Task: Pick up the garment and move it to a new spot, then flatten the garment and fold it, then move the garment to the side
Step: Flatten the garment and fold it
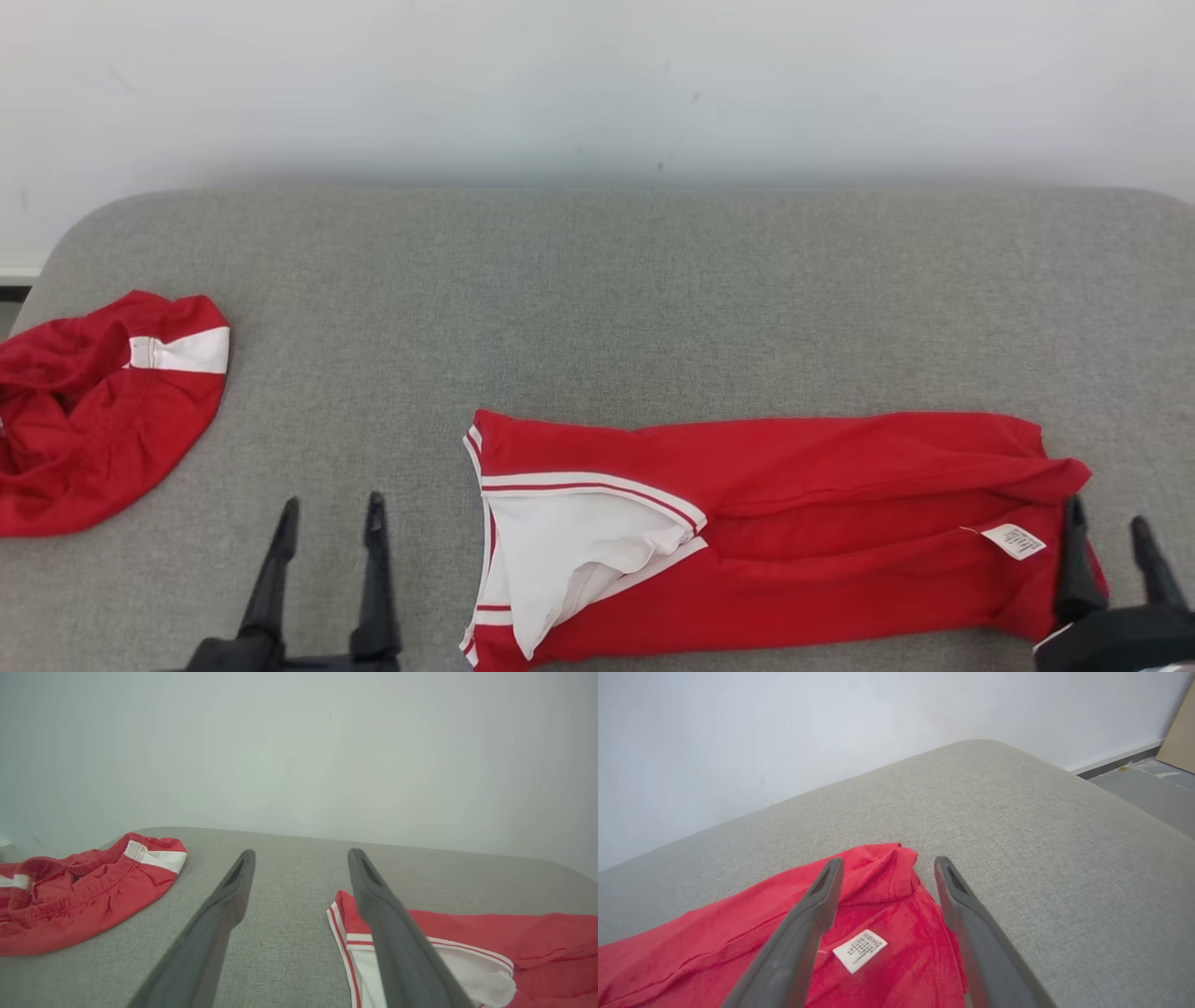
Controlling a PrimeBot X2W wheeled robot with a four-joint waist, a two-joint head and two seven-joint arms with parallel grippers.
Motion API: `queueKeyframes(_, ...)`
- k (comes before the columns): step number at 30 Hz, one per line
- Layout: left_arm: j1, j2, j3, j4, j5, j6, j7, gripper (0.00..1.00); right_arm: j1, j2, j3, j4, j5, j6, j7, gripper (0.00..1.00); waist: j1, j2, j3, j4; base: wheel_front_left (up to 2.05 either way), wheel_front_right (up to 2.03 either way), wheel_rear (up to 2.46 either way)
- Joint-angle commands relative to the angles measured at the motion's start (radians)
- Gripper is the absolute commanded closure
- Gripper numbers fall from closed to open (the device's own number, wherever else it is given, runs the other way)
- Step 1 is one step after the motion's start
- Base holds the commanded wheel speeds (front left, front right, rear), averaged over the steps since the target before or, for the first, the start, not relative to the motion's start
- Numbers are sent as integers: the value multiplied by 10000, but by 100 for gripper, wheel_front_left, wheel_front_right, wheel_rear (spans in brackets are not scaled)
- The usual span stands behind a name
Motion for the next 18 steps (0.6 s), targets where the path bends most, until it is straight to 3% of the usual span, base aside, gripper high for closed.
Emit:
queueKeyframes(1, 189, -85, 153, 48, 142, -78, -28, 0, 153, 32, 84, 76, 81, -25, -132, 0, 0, 0, -101, -69, 0, 0, 0)
queueKeyframes(6, 639, -673, 1472, 489, 572, -930, -31, 0, 322, 32, 944, 868, 298, -25, -739, 0, 0, 0, -324, -230, 0, 0, 0)
queueKeyframes(11, 865, -1028, 2147, 904, 1040, -1646, -29, 0, 123, 24, 1036, 1276, -130, -25, -568, 0, 0, 0, -472, -337, 0, 0, 0)
queueKeyframes(14, 985, -1186, 2319, 1032, 1289, -1945, -30, 0, -169, 26, 784, 1228, -680, -25, 20, 0, 0, 0, -463, -392, 0, 0, 0)
queueKeyframes(18, 879, -1357, 2524, 1102, 1533, -2296, -30, 0, -927, -175, 239, 1057, -1322, -25, 1958, 0, 0, 0, -291, -447, 0, 0, 0)
